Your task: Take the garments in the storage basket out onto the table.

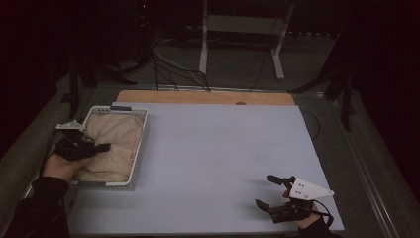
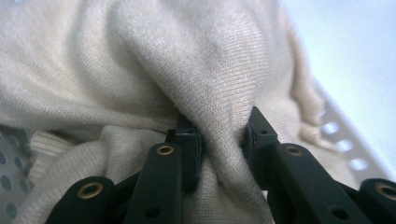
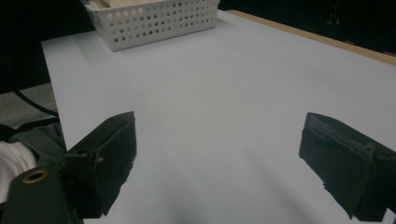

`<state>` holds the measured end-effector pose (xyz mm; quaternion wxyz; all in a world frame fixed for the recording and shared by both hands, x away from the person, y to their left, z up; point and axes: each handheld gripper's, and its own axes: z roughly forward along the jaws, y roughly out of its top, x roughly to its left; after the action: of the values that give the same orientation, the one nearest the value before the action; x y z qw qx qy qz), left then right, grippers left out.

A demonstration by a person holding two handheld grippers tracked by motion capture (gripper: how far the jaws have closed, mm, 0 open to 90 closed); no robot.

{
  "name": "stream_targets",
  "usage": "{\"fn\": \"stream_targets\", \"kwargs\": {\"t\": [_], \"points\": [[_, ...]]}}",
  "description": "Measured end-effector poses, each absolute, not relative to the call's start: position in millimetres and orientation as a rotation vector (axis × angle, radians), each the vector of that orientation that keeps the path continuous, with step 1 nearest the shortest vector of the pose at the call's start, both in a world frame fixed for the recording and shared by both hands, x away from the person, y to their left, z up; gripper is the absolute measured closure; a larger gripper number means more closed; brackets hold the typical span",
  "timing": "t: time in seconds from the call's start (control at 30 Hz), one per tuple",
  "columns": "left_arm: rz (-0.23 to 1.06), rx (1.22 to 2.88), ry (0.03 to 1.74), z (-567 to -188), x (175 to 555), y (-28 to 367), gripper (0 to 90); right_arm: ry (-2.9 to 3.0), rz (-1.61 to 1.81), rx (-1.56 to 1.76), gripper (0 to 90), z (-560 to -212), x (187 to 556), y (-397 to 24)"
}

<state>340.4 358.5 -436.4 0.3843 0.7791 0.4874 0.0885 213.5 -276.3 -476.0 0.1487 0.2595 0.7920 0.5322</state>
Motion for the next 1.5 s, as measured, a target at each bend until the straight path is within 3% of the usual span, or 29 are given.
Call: {"fn": "stream_targets", "kwargs": {"t": [0.43,1.5], "points": [[0.307,1.751,1.158,-405.3,328.6,373.7,74.4,2.183,1.519,0.853,11.3,-479.4,219.8,-287.1],[0.519,1.417,1.072,-326.5,293.9,403.2,75.9,2.136,1.506,0.894,11.4,-478.7,222.2,-287.7]]}}
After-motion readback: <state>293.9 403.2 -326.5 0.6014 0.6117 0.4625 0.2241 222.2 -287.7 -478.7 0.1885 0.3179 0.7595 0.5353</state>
